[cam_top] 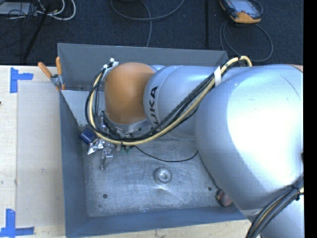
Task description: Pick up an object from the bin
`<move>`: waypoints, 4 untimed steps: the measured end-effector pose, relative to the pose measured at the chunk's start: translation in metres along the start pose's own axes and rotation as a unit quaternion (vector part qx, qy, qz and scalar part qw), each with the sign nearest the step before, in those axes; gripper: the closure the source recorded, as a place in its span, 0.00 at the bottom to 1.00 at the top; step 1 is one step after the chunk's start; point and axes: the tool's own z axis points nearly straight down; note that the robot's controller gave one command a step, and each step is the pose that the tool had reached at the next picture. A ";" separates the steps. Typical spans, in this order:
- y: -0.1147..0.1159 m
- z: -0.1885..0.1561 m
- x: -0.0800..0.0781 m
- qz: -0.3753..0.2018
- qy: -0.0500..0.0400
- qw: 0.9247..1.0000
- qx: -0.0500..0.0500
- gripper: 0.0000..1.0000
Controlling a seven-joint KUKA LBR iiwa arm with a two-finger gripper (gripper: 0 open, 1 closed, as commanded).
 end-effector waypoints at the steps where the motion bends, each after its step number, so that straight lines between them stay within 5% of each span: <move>1: 0.000 -0.005 -0.002 0.003 -0.002 1.000 -0.001 1.00; 2: -0.001 -0.040 0.008 -0.019 0.005 1.000 0.001 1.00; 3: -0.040 -0.002 -0.002 -0.038 0.003 0.999 -0.005 1.00; 4: -0.054 -0.162 0.011 -0.039 0.003 0.999 0.001 1.00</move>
Offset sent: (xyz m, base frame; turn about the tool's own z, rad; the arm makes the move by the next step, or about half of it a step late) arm 0.0000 0.0000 0.0000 0.0000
